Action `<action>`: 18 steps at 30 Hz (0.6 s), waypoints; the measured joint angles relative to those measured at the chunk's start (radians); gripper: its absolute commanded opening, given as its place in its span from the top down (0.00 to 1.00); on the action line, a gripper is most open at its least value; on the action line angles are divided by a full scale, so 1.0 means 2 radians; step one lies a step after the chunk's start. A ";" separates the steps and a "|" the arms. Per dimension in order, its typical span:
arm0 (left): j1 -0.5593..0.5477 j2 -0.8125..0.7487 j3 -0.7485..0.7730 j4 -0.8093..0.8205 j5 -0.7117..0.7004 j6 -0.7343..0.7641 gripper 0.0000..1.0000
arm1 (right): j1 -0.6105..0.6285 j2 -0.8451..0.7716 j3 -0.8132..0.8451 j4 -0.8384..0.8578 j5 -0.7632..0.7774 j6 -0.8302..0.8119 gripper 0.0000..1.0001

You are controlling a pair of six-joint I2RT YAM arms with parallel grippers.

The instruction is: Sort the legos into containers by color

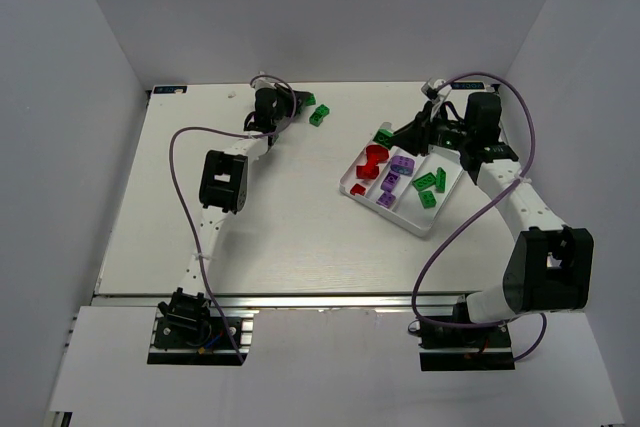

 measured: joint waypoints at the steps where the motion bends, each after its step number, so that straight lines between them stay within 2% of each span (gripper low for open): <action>1: 0.000 -0.002 -0.005 0.004 0.000 0.001 1.00 | 0.000 -0.002 -0.002 0.001 0.000 0.000 1.00; 12: -0.002 -0.015 -0.037 0.034 0.031 0.002 1.00 | -0.003 -0.004 -0.005 0.006 -0.002 0.000 1.00; 18: 0.006 -0.047 -0.068 0.043 0.039 0.001 1.00 | -0.003 -0.004 -0.005 0.008 -0.002 0.000 1.00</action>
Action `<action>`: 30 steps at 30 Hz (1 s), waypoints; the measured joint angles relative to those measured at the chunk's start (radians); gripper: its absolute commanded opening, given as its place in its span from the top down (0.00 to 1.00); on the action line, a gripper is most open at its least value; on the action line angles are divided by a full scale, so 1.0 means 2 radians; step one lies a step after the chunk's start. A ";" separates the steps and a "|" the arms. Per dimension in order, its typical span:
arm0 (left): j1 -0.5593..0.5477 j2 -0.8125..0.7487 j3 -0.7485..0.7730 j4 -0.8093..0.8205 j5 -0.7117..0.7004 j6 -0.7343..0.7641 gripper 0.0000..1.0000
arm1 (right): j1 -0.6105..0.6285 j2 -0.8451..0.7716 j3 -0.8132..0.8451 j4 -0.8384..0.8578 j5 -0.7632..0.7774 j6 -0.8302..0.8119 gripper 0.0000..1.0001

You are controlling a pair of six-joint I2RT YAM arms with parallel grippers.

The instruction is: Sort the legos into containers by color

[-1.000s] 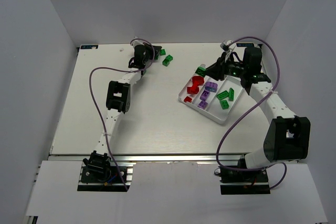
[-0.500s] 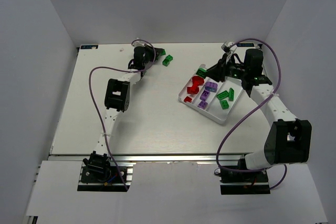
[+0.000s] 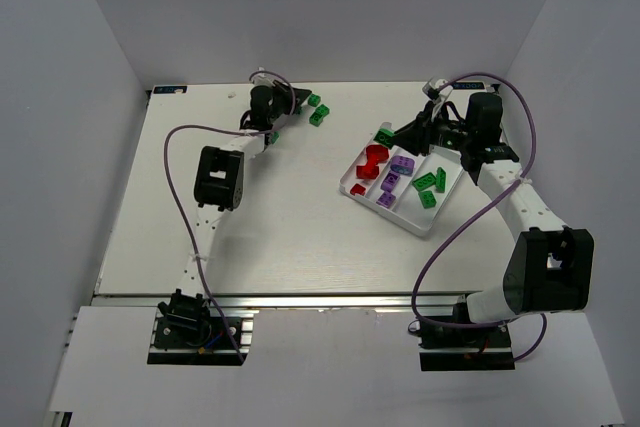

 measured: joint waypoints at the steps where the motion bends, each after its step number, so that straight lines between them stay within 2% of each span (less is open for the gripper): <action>1: 0.004 -0.004 0.000 0.001 0.002 0.000 1.00 | 0.000 0.000 0.000 0.000 0.000 0.000 1.00; 7: 0.036 -0.022 0.003 0.004 0.010 0.005 1.00 | 0.000 0.000 0.000 0.000 0.000 0.000 1.00; 15: 0.072 -0.016 0.048 -0.060 0.022 0.047 1.00 | 0.000 0.000 0.000 0.000 0.000 0.000 1.00; 30: 0.066 0.039 0.081 -0.081 0.047 0.041 1.00 | 0.000 0.019 0.005 -0.001 0.001 0.000 1.00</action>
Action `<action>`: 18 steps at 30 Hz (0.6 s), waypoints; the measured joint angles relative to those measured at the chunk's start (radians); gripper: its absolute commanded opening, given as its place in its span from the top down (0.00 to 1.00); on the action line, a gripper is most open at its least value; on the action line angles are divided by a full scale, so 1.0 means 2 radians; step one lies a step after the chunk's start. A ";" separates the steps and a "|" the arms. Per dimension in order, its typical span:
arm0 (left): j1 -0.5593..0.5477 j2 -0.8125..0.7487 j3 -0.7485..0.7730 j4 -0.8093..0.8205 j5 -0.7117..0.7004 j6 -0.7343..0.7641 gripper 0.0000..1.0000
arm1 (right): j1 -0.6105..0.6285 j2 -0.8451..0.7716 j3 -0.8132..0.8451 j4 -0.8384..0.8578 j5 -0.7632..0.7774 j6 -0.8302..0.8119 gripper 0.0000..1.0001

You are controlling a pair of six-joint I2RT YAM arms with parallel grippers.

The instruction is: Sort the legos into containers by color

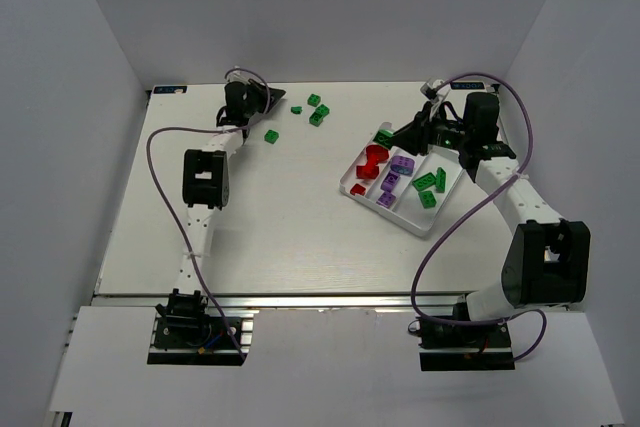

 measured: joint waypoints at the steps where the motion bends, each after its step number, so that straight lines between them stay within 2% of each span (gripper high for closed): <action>1: -0.001 0.001 0.000 -0.001 0.000 0.000 1.00 | 0.000 0.000 0.000 0.000 0.000 0.000 1.00; 5: -0.008 0.002 0.000 -0.011 -0.002 0.002 1.00 | 0.000 0.000 0.001 -0.004 0.011 -0.010 1.00; 11: -0.017 0.002 0.000 -0.011 -0.006 0.004 1.00 | 0.000 0.009 0.001 -0.032 0.069 -0.050 1.00; 18: -0.022 0.002 -0.004 -0.011 -0.006 0.006 1.00 | 0.000 0.032 0.002 -0.105 0.134 -0.105 1.00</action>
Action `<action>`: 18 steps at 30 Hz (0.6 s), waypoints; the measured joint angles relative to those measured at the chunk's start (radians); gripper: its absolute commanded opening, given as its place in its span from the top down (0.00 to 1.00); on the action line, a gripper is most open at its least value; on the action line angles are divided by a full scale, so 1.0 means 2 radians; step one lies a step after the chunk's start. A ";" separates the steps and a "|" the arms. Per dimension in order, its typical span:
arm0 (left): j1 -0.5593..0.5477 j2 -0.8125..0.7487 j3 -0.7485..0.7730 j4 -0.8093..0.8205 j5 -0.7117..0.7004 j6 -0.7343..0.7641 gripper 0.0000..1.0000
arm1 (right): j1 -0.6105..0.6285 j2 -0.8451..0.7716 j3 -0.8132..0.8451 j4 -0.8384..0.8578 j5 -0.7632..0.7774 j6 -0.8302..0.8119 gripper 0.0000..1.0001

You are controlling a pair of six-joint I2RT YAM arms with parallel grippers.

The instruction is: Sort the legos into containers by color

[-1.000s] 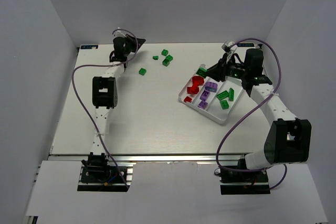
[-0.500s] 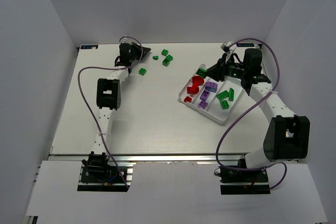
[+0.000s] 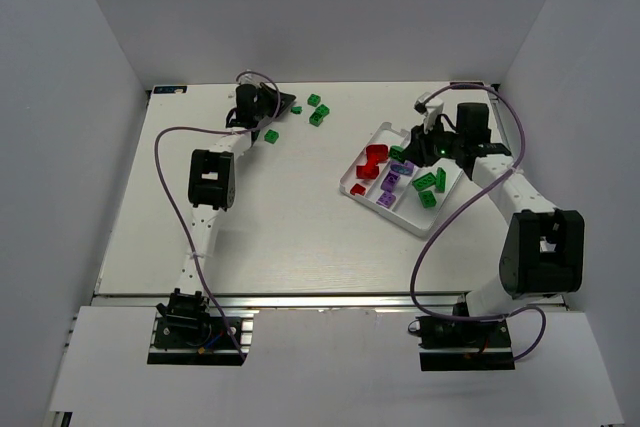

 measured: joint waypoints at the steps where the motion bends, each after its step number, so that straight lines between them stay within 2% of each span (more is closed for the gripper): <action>1: 0.000 0.000 -0.001 0.000 0.000 0.000 1.00 | 0.000 -0.003 -0.001 -0.006 0.006 -0.007 1.00; 11: -0.003 0.000 -0.002 0.002 -0.003 -0.006 1.00 | -0.004 -0.086 -0.050 -0.065 0.025 -0.060 1.00; 18: -0.016 0.000 -0.004 0.006 -0.001 -0.010 1.00 | -0.023 -0.107 -0.071 -0.092 0.032 -0.078 1.00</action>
